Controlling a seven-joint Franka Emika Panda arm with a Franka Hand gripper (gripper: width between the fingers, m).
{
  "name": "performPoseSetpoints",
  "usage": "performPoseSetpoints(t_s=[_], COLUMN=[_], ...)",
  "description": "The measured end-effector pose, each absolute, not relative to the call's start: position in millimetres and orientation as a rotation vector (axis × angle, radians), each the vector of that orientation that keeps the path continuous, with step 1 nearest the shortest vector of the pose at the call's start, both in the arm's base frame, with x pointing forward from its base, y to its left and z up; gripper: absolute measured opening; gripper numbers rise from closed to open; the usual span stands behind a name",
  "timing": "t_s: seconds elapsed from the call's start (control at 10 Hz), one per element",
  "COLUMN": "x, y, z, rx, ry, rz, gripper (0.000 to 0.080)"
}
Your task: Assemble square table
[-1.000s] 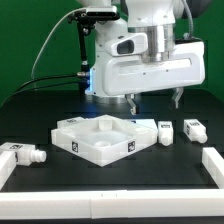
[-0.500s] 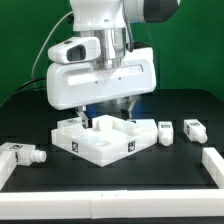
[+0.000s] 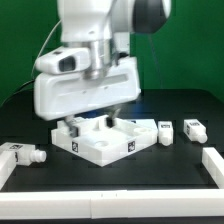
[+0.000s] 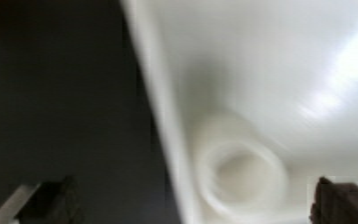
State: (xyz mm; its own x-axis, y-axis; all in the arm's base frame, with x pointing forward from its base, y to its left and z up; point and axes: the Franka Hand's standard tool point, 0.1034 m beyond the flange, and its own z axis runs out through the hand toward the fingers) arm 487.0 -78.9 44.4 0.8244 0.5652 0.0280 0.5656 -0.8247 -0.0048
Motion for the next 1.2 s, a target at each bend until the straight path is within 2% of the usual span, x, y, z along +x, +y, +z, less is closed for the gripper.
performPoseSetpoints(t_s=[0.2,0.4,0.8,1.0,1.1,1.2], x=[487.6,480.1,474.4,474.1,474.0,473.8], y=[-97.7,-103.1,-105.9,-106.0,-106.0,-106.0], z=[24.1,11.8,7.7,7.3,7.0,6.9], rx=[-2.984,-2.982,-2.984,-2.984,-2.983,-2.983], ry=[-0.926,-0.943,-0.962,-0.961,-0.961,-0.961], rz=[0.001,0.02,0.019,0.02,0.021,0.022], gripper=[0.0648,0.0648,0.0648,0.0383,0.0383,0.024])
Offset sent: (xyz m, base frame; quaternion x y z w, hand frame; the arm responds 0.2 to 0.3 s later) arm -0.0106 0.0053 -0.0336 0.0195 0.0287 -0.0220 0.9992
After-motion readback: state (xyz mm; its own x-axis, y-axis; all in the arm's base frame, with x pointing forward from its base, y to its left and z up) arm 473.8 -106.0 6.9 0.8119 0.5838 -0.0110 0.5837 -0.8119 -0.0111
